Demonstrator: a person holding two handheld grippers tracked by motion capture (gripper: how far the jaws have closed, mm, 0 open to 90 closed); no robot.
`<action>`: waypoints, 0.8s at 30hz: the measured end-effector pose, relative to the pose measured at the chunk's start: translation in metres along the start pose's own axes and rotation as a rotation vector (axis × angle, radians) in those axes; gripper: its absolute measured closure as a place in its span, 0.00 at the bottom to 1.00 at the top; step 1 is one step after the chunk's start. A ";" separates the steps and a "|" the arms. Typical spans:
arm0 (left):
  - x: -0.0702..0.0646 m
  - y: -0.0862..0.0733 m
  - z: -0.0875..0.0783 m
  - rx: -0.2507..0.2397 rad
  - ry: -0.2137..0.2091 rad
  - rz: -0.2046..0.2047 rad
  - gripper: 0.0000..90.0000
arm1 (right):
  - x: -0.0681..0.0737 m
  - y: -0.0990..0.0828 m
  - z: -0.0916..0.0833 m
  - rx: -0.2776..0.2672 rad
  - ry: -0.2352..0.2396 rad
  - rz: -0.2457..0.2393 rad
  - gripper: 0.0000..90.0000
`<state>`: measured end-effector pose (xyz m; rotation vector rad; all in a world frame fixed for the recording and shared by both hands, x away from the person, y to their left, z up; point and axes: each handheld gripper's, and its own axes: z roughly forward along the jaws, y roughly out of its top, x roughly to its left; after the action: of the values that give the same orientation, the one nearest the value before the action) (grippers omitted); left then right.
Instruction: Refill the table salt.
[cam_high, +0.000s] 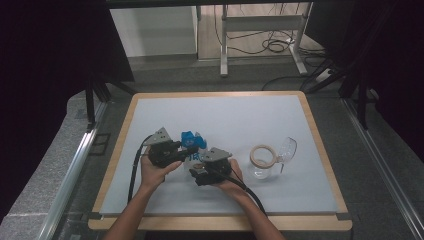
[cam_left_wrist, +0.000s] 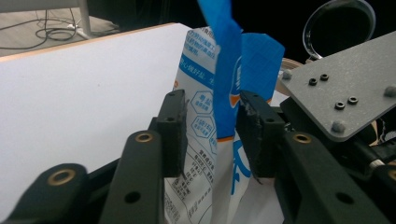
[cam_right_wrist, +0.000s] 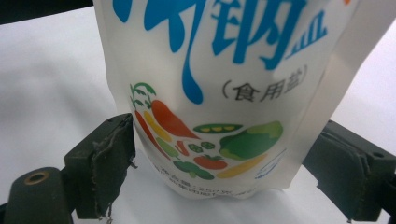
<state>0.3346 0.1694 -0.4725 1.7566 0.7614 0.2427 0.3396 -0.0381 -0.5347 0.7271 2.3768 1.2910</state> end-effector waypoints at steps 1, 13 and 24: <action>0.000 0.000 0.000 0.004 -0.002 0.004 0.70 | 0.000 0.000 0.000 0.000 0.000 -0.001 0.14; -0.001 0.001 0.002 0.050 -0.023 0.014 0.71 | 0.001 0.002 0.000 -0.001 -0.003 0.002 0.15; 0.000 -0.003 0.002 0.053 -0.026 0.033 0.87 | 0.001 0.003 0.000 -0.005 -0.004 -0.003 0.15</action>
<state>0.3347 0.1682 -0.4757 1.8206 0.7261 0.2231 0.3397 -0.0367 -0.5324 0.7235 2.3692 1.2929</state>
